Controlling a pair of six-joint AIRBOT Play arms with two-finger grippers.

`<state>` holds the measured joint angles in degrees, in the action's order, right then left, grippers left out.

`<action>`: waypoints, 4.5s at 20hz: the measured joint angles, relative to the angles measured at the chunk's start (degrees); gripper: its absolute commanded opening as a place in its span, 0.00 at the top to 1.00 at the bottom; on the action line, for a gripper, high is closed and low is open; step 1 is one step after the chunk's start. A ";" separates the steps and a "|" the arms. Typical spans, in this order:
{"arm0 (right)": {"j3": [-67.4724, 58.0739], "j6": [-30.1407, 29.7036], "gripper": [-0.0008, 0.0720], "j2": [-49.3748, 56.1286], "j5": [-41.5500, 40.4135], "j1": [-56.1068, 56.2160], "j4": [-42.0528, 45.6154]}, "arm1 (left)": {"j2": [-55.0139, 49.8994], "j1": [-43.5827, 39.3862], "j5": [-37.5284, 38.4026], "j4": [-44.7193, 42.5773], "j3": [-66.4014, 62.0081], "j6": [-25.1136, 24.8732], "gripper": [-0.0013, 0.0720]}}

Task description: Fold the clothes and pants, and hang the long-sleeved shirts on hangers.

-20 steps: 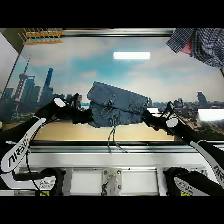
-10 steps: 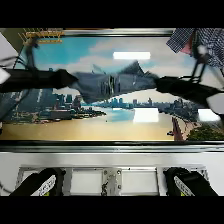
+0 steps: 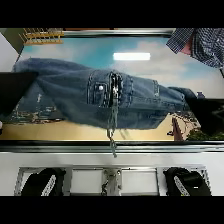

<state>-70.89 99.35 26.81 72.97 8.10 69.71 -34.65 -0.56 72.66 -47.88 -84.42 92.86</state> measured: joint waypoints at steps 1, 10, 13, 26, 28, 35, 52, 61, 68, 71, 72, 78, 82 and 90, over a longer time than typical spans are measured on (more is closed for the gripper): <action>0.00 2.62 0.95 0.04 2.27 0.00 0.26 | 0.59 0.00 -0.20 0.00 1.14 1.16 0.94; 1.05 7.87 0.95 29.05 6.40 -0.04 1.29 | -22.62 0.02 -8.48 -0.04 18.10 2.73 0.94; -1.31 5.75 0.95 42.75 -0.44 -0.11 1.62 | -38.23 0.02 -10.40 0.46 13.57 0.87 0.94; 9.92 3.56 0.94 44.98 -4.90 4.85 5.57 | -38.84 -3.32 -9.01 -7.32 26.05 -4.74 0.94; 15.06 3.74 0.94 44.30 -6.60 6.25 5.75 | -36.87 -3.91 -11.58 -8.09 32.89 -4.90 0.94; 27.34 5.35 0.94 43.71 -13.09 11.04 5.55 | -41.29 -5.22 -20.02 -8.76 45.09 -4.96 0.94; 35.82 -12.00 0.04 25.99 -7.28 -15.65 -7.45 | -22.21 -10.03 -14.78 -9.57 38.73 -4.83 0.94; 48.96 -33.86 0.07 37.53 -20.17 -19.10 -37.42 | -22.34 -18.08 -18.69 -9.22 38.53 -4.39 0.94; 46.25 -40.09 0.86 47.06 -26.80 -7.30 -50.90 | -24.68 -19.37 -19.17 -8.96 38.53 -3.52 0.94; 43.69 -41.38 0.94 48.59 -28.85 -4.00 -53.22 | -24.85 -19.43 -19.17 -8.98 38.51 -3.37 0.94; 42.66 -41.55 0.94 48.59 -28.85 -3.85 -53.18 | -24.87 -19.43 -19.15 -8.98 38.51 -3.37 0.94; 30.49 -28.22 0.94 42.40 -29.27 -19.47 -33.16 | -24.92 -19.43 -18.88 -9.03 38.51 -3.32 0.94; 24.33 -21.00 0.95 38.03 -29.92 -40.76 -22.91 | -24.92 -19.43 -18.88 -9.05 38.51 -3.23 0.94; 23.69 -17.70 0.94 36.11 -27.91 -69.75 -12.50 | -24.92 -19.43 -19.65 -9.05 38.51 -2.91 0.94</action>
<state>-47.20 81.65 62.92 45.06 -61.65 57.21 -59.57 -19.99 53.01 -56.93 -45.91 89.95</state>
